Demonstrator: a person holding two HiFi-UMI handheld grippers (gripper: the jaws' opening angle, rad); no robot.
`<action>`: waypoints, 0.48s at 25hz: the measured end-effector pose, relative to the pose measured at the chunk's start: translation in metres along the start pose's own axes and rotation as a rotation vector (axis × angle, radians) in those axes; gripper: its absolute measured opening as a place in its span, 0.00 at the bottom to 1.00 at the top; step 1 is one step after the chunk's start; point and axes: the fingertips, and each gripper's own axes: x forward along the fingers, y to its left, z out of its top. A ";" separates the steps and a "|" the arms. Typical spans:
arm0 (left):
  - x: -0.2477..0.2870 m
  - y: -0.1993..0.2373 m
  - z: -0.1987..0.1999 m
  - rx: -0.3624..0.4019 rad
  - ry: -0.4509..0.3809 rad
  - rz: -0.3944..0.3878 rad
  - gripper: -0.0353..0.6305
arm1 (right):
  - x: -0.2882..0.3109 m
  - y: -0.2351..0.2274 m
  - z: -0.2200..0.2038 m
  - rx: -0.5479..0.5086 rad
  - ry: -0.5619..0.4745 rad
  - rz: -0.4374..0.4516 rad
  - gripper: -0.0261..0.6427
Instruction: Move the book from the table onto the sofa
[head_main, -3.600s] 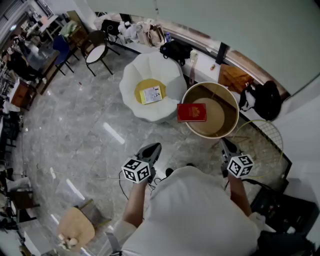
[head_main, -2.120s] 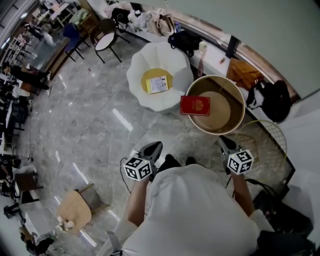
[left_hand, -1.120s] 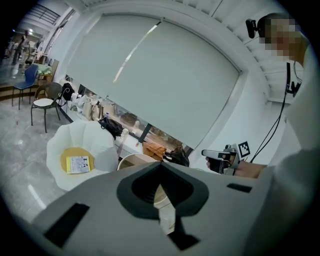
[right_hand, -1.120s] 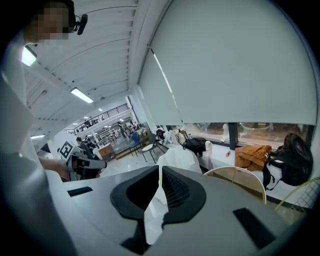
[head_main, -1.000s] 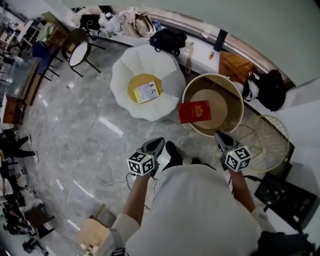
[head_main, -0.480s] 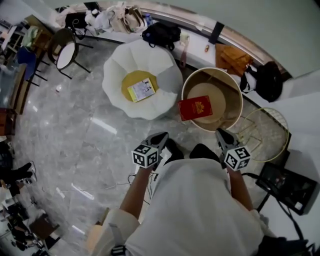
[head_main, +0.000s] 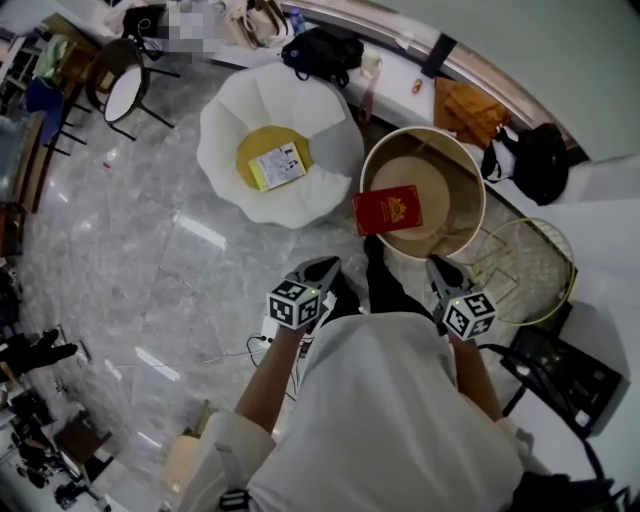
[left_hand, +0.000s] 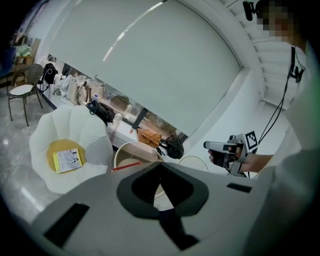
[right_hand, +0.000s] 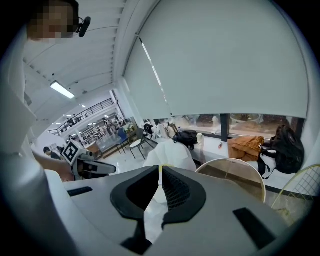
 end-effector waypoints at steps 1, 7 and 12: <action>0.002 0.002 0.003 -0.007 -0.004 0.009 0.06 | 0.005 -0.002 0.001 0.003 0.009 0.011 0.10; 0.024 0.011 0.018 -0.083 -0.038 0.062 0.06 | 0.043 -0.021 0.006 -0.033 0.096 0.108 0.10; 0.058 0.025 0.009 -0.131 -0.044 0.074 0.06 | 0.066 -0.044 -0.007 -0.036 0.178 0.154 0.10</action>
